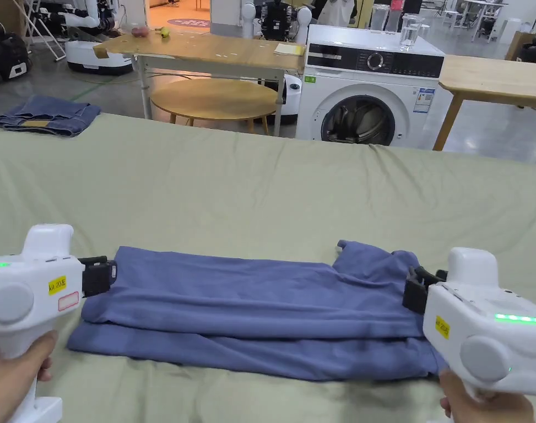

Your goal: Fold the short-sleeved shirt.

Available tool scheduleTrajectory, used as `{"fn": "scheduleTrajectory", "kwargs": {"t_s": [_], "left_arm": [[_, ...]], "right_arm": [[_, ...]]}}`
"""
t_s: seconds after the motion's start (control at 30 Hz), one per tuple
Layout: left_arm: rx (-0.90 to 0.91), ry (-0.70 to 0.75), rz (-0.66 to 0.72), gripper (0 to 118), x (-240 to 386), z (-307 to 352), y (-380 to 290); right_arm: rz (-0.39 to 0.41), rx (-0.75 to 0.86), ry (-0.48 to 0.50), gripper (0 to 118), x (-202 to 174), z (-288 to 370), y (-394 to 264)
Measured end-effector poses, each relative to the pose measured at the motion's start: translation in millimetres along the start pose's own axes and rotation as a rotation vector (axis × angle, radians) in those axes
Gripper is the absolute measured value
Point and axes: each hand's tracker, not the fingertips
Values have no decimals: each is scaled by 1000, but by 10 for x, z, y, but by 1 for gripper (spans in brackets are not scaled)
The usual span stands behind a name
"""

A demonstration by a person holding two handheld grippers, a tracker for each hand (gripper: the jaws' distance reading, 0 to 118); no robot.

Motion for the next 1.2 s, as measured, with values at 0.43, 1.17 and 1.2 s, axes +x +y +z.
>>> {"fn": "scheduleTrajectory", "kwargs": {"t_s": [0.43,1.17,1.2], "left_arm": [[-118,18,39,0,-200,219,-197],[-527,-3,-42,0,-110,-588,-404],[-527,3,-35,0,-123,-575,-415]], "right_arm": [[-64,15,23,0,-175,124,-249],[-44,-160,-21,0,263,23,-504],[-38,-183,-36,3,323,14,-479]]}}
